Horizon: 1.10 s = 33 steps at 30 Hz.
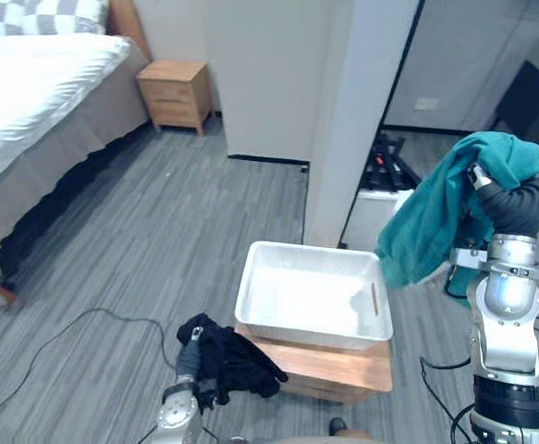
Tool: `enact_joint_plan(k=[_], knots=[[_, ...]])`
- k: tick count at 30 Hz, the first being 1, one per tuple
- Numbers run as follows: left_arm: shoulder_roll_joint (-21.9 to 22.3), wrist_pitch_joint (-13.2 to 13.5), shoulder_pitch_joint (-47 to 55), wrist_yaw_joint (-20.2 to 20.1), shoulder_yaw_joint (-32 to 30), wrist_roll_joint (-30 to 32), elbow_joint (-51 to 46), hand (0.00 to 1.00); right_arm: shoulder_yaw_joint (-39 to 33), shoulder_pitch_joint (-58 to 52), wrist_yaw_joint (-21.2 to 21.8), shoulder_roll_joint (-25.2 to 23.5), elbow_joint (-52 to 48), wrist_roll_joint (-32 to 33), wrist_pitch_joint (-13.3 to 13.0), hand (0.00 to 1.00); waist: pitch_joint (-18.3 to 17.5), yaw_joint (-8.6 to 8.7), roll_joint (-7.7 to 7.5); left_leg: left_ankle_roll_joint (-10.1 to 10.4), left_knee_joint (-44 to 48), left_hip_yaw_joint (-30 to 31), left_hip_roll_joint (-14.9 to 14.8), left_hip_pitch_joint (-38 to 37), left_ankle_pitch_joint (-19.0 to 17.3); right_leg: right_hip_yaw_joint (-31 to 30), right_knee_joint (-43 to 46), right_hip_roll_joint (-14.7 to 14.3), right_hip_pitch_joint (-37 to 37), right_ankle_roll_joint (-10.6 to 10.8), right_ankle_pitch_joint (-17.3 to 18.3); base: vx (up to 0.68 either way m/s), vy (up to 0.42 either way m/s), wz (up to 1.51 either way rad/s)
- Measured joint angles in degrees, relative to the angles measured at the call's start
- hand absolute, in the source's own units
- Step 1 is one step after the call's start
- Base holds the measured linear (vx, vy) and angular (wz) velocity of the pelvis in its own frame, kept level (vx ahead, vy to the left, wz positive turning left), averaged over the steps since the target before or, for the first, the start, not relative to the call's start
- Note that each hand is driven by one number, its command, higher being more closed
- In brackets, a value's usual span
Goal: Tidy the bed and pick cloth on bed and put in laundry
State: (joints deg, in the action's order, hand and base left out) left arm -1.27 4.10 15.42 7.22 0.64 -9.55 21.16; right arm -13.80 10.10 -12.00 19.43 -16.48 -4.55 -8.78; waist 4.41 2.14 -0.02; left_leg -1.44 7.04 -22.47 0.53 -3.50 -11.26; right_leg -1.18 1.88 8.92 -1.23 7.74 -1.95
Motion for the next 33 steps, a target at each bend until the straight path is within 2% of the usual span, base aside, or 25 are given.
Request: enact_joint_plan(k=[5, 7, 9, 12, 15, 17, 20, 22, 23, 27, 30, 33], knots=[[-0.6, 0.0, 0.6, -1.9, 2.8, -0.7, -0.5, 1.0, 7.9, 3.2, 2.5, 1.3, 9.0, 0.0, 0.5, 1.0, -0.1, 0.09, -0.95, -0.7, -3.8, 0.6, 1.1, -0.5, 2.7, 0.9, -0.3, 0.2, 0.7, -0.2, -0.3, -0.03, 0.006, 0.07], [-0.8, 0.0, 0.9, -2.7, 4.2, -1.2, -2.0, 1.0, 11.0, 3.7, 4.0, 1.4, 13.1, 0.0, 0.7, 1.0, 0.1, 0.01, -1.18, -1.0, -5.2, 1.6, 1.2, -0.1, 4.0, 1.2, -1.3, 0.2, 0.8, -1.4, -1.1, 0.01, 0.001, 0.19], [-1.0, 0.1, 1.1, -3.6, 4.7, -1.4, -3.5, 1.0, 13.4, 5.0, 5.0, 1.4, 17.6, -0.2, 1.5, 1.0, 0.2, -0.27, -1.35, -1.3, -5.6, 2.2, 1.3, 0.8, 5.0, 1.6, -1.4, 0.1, 1.4, -1.6, -1.3, 0.02, -0.006, 0.26], [-1.9, 0.3, 0.9, -4.5, 5.6, -1.7, -7.0, 1.0, 14.6, 8.4, 6.0, 1.4, 25.3, -0.7, 3.1, 1.0, 1.2, -1.23, -0.69, -1.5, -5.7, 4.1, 1.3, 3.3, 6.5, 3.1, -2.1, 0.1, 2.9, -2.6, -2.7, 0.02, -0.012, 0.33], [-2.5, 0.9, 0.9, -4.9, 5.6, -2.4, -10.8, 1.0, 14.6, 12.3, 6.0, 1.3, 31.9, -2.0, 4.9, 1.0, 4.3, -1.88, 0.14, -1.2, -5.6, 5.7, 1.4, 4.5, 7.4, 4.4, -2.2, 0.2, 3.6, -2.8, -3.6, 0.02, -0.002, 0.34], [-3.0, 1.2, 1.5, -5.3, 6.0, -3.5, -12.9, 1.0, 14.6, 13.1, 6.0, 1.3, 33.7, -2.6, 5.4, 1.0, 5.2, -3.05, 0.8, -0.8, -5.6, 6.1, 1.4, 6.0, 7.6, 4.4, -2.2, 0.2, 4.9, -3.1, -4.1, -0.04, 0.002, 0.15], [-3.7, 1.8, 2.0, -6.0, 6.1, -4.6, -15.3, 1.0, 14.7, 15.3, 5.9, 0.7, 36.6, -2.9, 5.6, 1.0, 7.2, -3.08, 2.41, -1.1, -5.6, 6.7, 1.5, 7.7, 8.2, 4.4, -2.3, 0.2, 6.4, -3.3, -5.2, -0.01, 0.008, 0.05], [-3.9, 2.1, 2.0, -6.1, 6.1, -5.5, -16.5, 1.0, 14.7, 16.6, 5.7, 0.0, 39.1, -2.9, 5.7, 1.0, 7.8, -3.09, 2.96, -1.4, -5.6, 6.8, 1.6, 9.0, 8.6, 4.5, -2.4, 0.3, 7.5, -3.4, -5.6, -0.03, 0.025, 0.02], [-4.1, 2.5, 1.7, -6.1, 6.1, -6.0, -17.4, 1.0, 14.7, 17.3, 5.6, -0.7, 40.7, -2.9, 5.8, 0.0, 8.7, -3.07, 3.34, -1.3, -5.7, 6.9, 1.6, 9.6, 8.9, 4.6, -2.8, 0.3, 8.0, -3.7, -6.1, -0.03, 0.015, 0.04], [-5.1, 3.6, -0.1, -5.9, 6.2, -7.7, -20.6, 1.0, 14.8, 18.9, 5.4, -2.5, 46.1, -4.6, 6.5, 0.0, 10.8, -3.09, 4.3, -1.5, -6.3, 7.7, 1.9, 11.8, 10.4, 5.3, -3.3, 0.4, 9.8, -3.5, -6.5, -0.03, -0.007, 0.12], [-5.2, 4.0, -0.9, -5.8, 6.3, -7.9, -23.4, 1.0, 14.6, 20.0, 5.4, -3.5, 51.8, -5.4, 7.6, 0.0, 11.7, -3.13, 4.82, -0.6, -7.1, 8.1, 1.8, 11.8, 11.1, 5.6, -3.6, 0.3, 9.8, -3.5, -6.5, -0.02, -0.031, 0.07], [-5.3, 4.1, -0.7, -5.7, 6.7, -8.4, -27.1, 1.0, 14.6, 19.9, 4.5, -3.8, 52.2, -10.1, 8.2, 0.0, 11.7, -2.93, 4.82, -0.6, -7.1, 7.4, 1.3, 11.3, 11.1, 5.0, -3.6, -0.1, 9.6, -3.5, -6.5, 0.0, -0.041, -0.11]])
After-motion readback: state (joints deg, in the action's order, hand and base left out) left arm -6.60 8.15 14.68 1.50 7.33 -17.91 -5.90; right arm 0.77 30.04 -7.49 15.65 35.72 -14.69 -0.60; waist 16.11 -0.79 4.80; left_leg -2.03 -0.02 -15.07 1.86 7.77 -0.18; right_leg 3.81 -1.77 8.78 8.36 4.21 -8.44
